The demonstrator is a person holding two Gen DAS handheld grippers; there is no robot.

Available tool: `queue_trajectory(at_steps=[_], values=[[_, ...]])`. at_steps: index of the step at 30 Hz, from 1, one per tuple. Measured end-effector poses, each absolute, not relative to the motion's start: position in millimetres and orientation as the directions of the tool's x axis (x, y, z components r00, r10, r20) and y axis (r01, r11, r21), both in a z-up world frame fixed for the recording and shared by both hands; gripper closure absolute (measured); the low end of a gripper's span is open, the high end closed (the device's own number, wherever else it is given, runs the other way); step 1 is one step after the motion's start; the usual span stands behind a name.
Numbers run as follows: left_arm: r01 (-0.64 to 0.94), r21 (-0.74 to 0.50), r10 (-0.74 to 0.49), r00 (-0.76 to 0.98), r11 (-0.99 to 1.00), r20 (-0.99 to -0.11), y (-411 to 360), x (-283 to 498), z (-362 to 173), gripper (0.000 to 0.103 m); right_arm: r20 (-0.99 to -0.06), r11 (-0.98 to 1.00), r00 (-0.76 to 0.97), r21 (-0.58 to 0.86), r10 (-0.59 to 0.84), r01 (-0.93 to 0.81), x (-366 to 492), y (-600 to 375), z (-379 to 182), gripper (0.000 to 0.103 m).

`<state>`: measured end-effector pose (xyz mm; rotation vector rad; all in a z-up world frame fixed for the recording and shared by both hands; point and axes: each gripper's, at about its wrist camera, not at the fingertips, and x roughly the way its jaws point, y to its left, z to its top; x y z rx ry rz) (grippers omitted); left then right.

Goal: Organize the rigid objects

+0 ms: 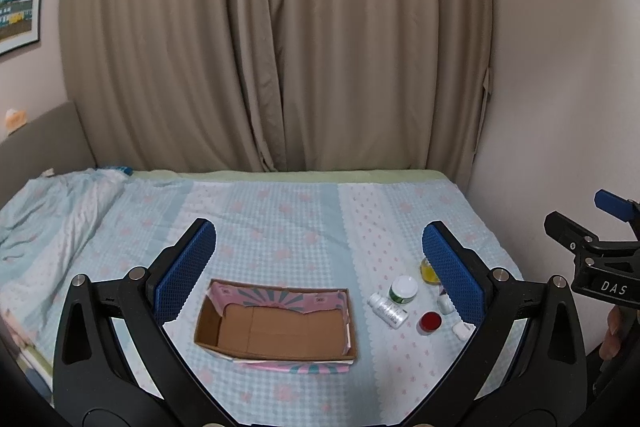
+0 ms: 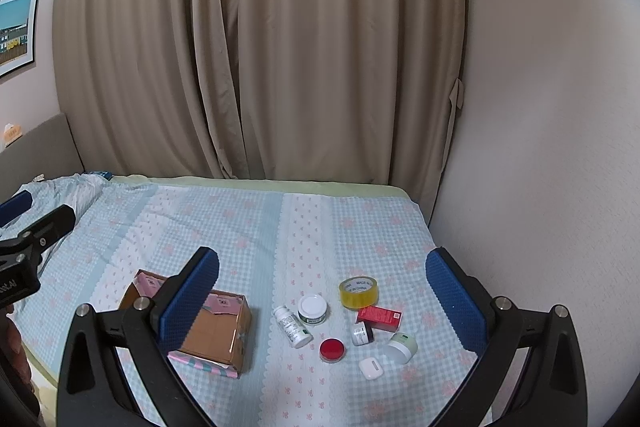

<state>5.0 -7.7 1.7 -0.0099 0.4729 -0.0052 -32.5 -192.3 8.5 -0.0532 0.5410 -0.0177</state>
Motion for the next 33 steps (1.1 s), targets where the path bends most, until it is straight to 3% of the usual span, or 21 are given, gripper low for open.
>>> queue_trajectory(at_steps=[12, 18, 26, 33], values=[[0.011, 0.003, -0.008, 0.871, 1.0, -0.491, -4.4, 17.7, 9.6, 0.001, -0.517, 0.998, 0.854, -0.064, -0.054, 0.024, -29.7, -193.8, 11.9, 0.0], [0.095, -0.025, -0.093, 0.826, 0.995, -0.556, -15.7, 53.5, 3.2, 0.001, -0.53, 0.996, 0.844, -0.08, -0.081, 0.046, -22.2, -204.7, 16.8, 0.0], [0.076, -0.106, -0.129, 0.708, 0.991, -0.694, -79.1, 109.8, -61.4, 0.001, -0.577, 0.99, 0.816, -0.132, -0.03, -0.057, 21.7, -252.4, -16.0, 0.0], [-0.006, -0.181, -0.146, 0.561, 0.984, -0.815, -136.9, 159.2, -165.8, 0.001, -0.678, 0.98, 0.733, -0.1, 0.06, -0.174, 97.5, -304.9, -91.1, 0.0]])
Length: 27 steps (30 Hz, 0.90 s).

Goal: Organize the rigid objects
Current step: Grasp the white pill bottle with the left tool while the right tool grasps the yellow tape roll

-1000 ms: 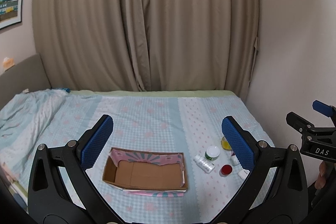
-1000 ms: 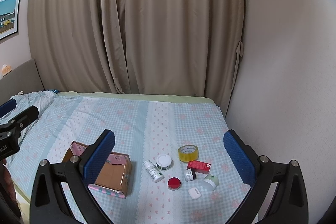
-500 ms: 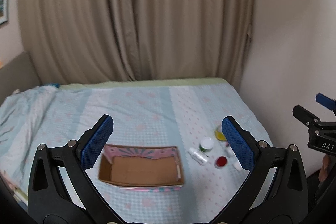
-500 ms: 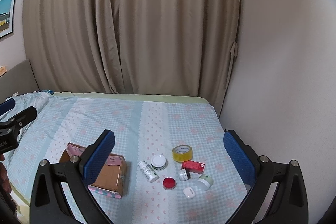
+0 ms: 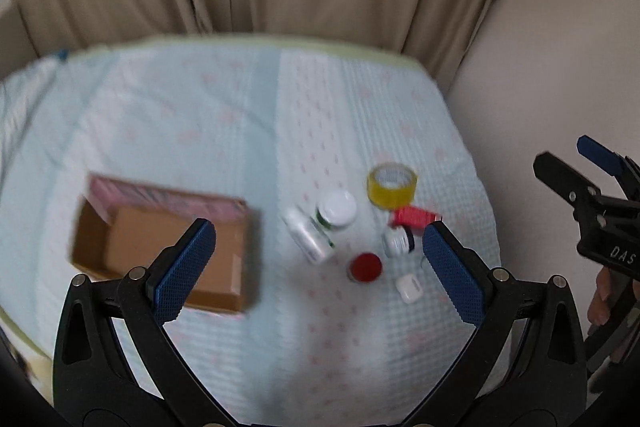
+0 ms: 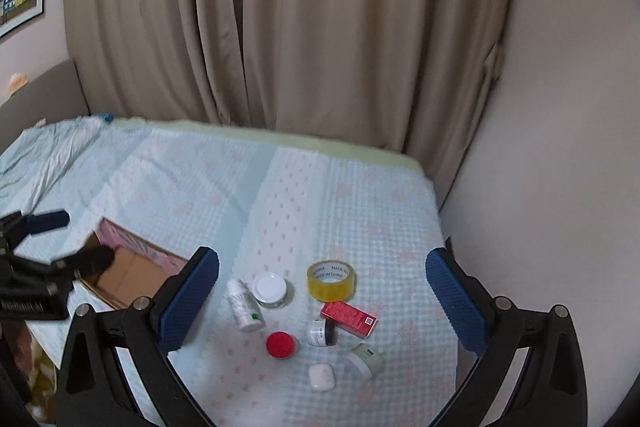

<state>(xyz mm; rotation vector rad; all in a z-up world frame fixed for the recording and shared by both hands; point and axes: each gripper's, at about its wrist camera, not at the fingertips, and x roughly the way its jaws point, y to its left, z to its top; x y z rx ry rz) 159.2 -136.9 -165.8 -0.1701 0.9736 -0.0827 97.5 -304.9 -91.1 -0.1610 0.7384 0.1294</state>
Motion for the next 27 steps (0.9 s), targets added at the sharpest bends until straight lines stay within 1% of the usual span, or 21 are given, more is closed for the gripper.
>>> queue_trajectory(at_steps=[5, 10, 12, 14, 20, 21, 22, 24, 25, 26, 27], values=[[-0.123, -0.228, -0.146, 0.467, 0.966, -0.872, -149.3, 199.0, -253.0, 0.001, -0.753, 0.973, 0.652, -0.074, 0.09, -0.219, 146.8, -328.2, -162.5, 0.0], [-0.221, -0.214, -0.116, 0.387, 0.952, -0.915, -161.4, 235.0, -333.0, 0.001, -0.808, 0.971, 0.577, -0.029, 0.118, -0.239, 187.7, -337.6, -228.4, 0.0], [-0.254, -0.215, -0.118, 0.346, 0.943, -0.931, -160.6, 242.6, -358.8, 0.006, -0.828, 0.967, 0.548, -0.029, 0.119, -0.254, 205.0, -339.2, -257.3, 0.0], [-0.289, -0.196, -0.104, 0.304, 0.937, -0.947, -160.9, 250.3, -389.0, 0.006, -0.849, 0.96, 0.514, -0.031, 0.123, -0.279, 221.2, -338.1, -285.8, 0.0], [-0.345, -0.163, -0.086, 0.227, 0.925, -0.97, -156.1, 267.2, -437.6, 0.007, -0.896, 0.933, 0.428, -0.047, 0.119, -0.358, 255.9, -335.5, -352.1, 0.0], [-0.348, -0.154, -0.08, 0.219, 0.925, -0.972, -155.6, 269.6, -442.9, 0.009, -0.903, 0.929, 0.414, -0.046, 0.119, -0.367, 261.1, -335.8, -361.9, 0.0], [-0.35, -0.15, -0.079, 0.21, 0.925, -0.974, -155.0, 272.9, -447.4, 0.016, -0.907, 0.926, 0.402, -0.04, 0.123, -0.375, 265.2, -335.9, -369.8, 0.0], [-0.357, -0.147, -0.082, 0.189, 0.922, -0.979, -152.6, 278.6, -458.0, 0.017, -0.911, 0.922, 0.393, -0.037, 0.127, -0.385, 272.5, -336.1, -379.8, 0.0], [-0.363, -0.145, -0.082, 0.183, 0.92, -0.98, -150.9, 281.1, -462.0, 0.02, -0.912, 0.92, 0.389, -0.034, 0.131, -0.39, 275.9, -335.6, -384.6, 0.0], [-0.368, -0.141, -0.079, 0.177, 0.919, -0.981, -149.0, 284.1, -465.9, 0.024, -0.914, 0.918, 0.382, -0.032, 0.133, -0.395, 279.1, -335.4, -388.8, 0.0], [-0.37, -0.148, -0.089, 0.172, 0.917, -0.981, -147.0, 287.4, -469.7, 0.024, -0.916, 0.917, 0.378, -0.031, 0.133, -0.397, 281.3, -334.6, -392.5, 0.0]])
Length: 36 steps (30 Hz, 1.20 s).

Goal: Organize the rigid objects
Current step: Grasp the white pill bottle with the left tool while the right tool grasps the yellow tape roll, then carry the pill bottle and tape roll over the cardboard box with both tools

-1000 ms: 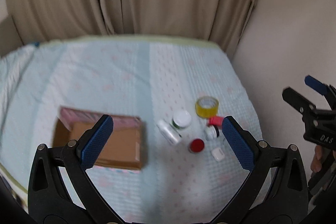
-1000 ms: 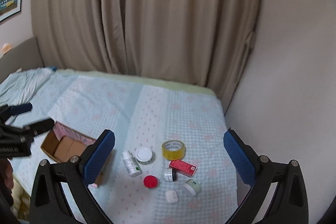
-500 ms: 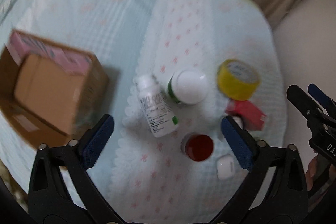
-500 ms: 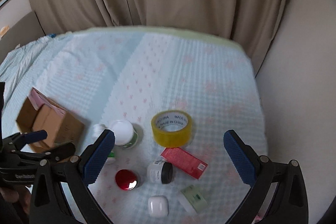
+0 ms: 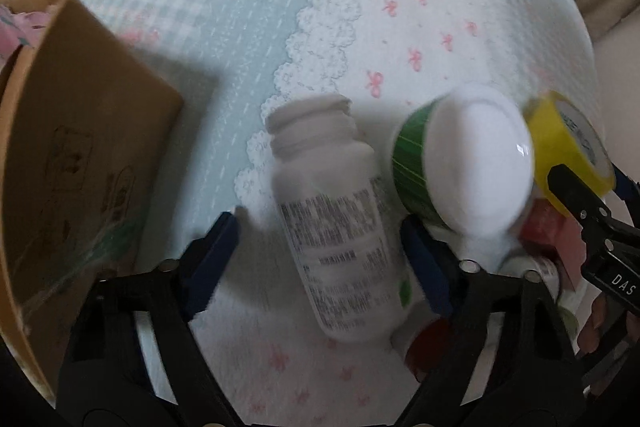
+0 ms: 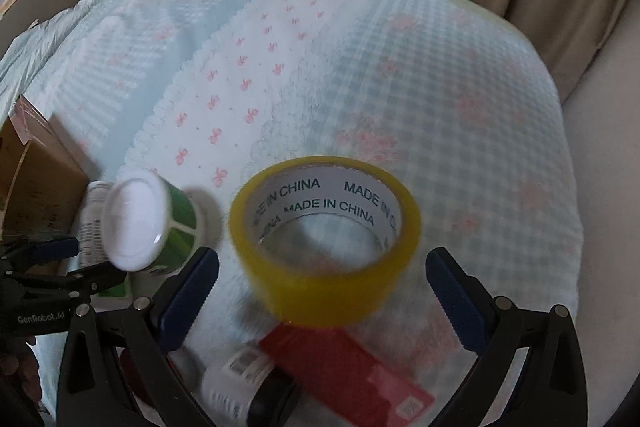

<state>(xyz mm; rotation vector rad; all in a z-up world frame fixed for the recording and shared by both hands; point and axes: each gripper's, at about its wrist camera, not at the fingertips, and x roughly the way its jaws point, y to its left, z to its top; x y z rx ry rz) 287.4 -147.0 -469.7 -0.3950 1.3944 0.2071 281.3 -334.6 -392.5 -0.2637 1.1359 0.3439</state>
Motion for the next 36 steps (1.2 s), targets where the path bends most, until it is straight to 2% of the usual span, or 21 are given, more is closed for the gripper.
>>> queue_trajectory(at_steps=[6, 8, 9, 16, 21, 29, 36], values=[[-0.345, -0.137, -0.09, 0.149, 0.929, -0.985, -145.7, 304.2, -477.7, 0.032, -0.923, 0.907, 0.363, -0.04, 0.127, -0.42, 299.0, -326.0, -407.4, 0.0], [-0.326, -0.14, -0.095, 0.151, 0.935, -0.984, -149.5, 313.0, -479.3, 0.042, -0.926, 0.908, 0.356, -0.037, 0.126, -0.418, 303.1, -324.5, -409.6, 0.0], [-0.314, -0.149, -0.102, 0.161, 0.937, -0.982, -151.0, 314.7, -478.2, 0.046, -0.927, 0.91, 0.355, -0.041, 0.12, -0.414, 305.2, -324.8, -410.4, 0.004], [-0.3, -0.162, -0.106, 0.195, 0.94, -0.975, -149.7, 315.0, -477.7, 0.047, -0.922, 0.92, 0.374, -0.059, 0.099, -0.388, 304.8, -322.7, -410.2, 0.007], [-0.288, -0.168, -0.108, 0.213, 0.943, -0.971, -148.5, 281.7, -453.1, 0.05, -0.919, 0.933, 0.385, -0.06, 0.088, -0.356, 302.3, -321.9, -405.0, 0.007], [-0.281, -0.217, -0.133, 0.29, 0.935, -0.948, -142.3, 262.1, -401.2, 0.055, -0.89, 0.947, 0.445, -0.054, 0.099, -0.318, 283.3, -325.8, -361.0, 0.007], [-0.261, -0.261, -0.15, 0.379, 0.93, -0.913, -140.9, 244.2, -356.8, 0.056, -0.852, 0.956, 0.513, -0.057, 0.103, -0.288, 252.7, -323.0, -307.2, 0.007]])
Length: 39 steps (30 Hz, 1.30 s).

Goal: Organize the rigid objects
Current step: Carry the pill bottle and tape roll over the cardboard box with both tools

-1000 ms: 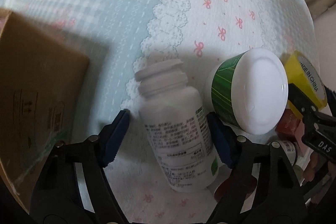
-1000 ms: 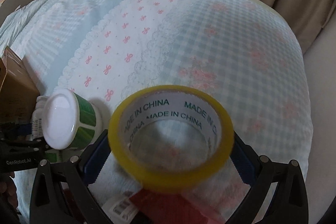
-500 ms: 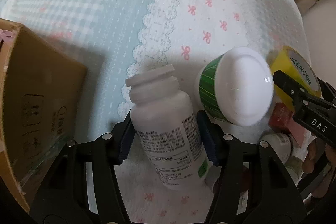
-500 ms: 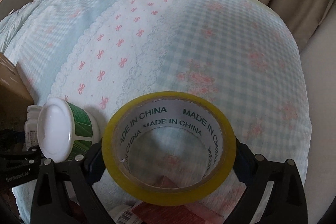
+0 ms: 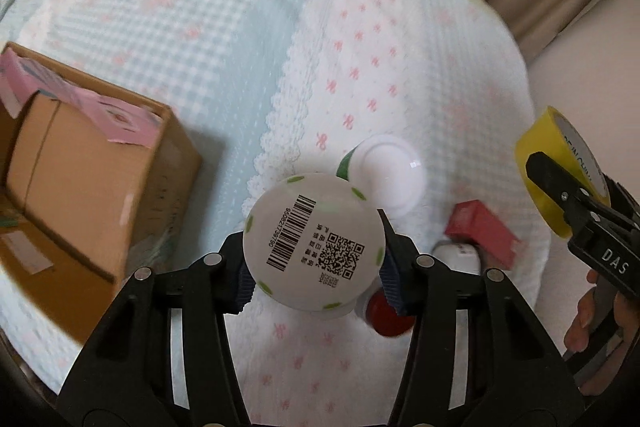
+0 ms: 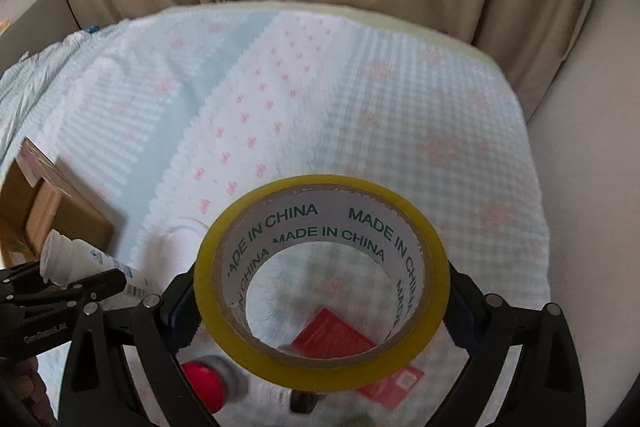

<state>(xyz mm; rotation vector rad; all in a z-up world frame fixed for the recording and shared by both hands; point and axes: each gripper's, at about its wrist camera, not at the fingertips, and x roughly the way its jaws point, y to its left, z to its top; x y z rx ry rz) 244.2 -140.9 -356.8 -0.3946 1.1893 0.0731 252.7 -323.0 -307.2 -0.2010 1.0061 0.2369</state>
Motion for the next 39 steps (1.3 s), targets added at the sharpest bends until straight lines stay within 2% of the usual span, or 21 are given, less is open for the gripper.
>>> queue_trajectory(at_steps=[7, 13, 19, 24, 29, 39], values=[[-0.198, -0.281, -0.157, 0.477, 0.939, -0.864, -121.9, 221.3, -273.7, 0.056, -0.801, 0.972, 0.589, -0.042, 0.104, -0.23, 211.9, -307.8, -224.5, 0.007], [-0.138, -0.269, -0.156, 0.539, 0.953, -0.828, -75.8, 202.5, -198.4, 0.056, -0.754, 0.974, 0.645, -0.027, 0.128, -0.224, 173.2, -275.7, -151.1, 0.007], [-0.114, -0.263, -0.154, 0.57, 0.958, -0.807, -5.7, 185.9, -160.3, 0.056, -0.734, 0.969, 0.661, -0.019, 0.154, -0.247, 143.2, -223.7, -123.1, 0.007], [-0.073, -0.247, -0.162, 0.572, 0.966, -0.804, 61.4, 177.1, -149.2, 0.056, -0.733, 0.971, 0.661, -0.006, 0.16, -0.241, 123.9, -166.3, -122.4, 0.007], [-0.001, -0.24, -0.203, 0.532, 0.971, -0.822, 126.4, 184.8, -159.8, 0.056, -0.746, 0.986, 0.656, 0.007, 0.118, -0.168, 116.2, -105.5, -131.7, 0.007], [0.15, -0.168, -0.216, 0.4, 0.974, -0.891, 190.2, 209.1, -224.3, 0.056, -0.816, 0.992, 0.574, -0.012, 0.065, -0.128, 123.4, 7.5, -188.1, 0.007]])
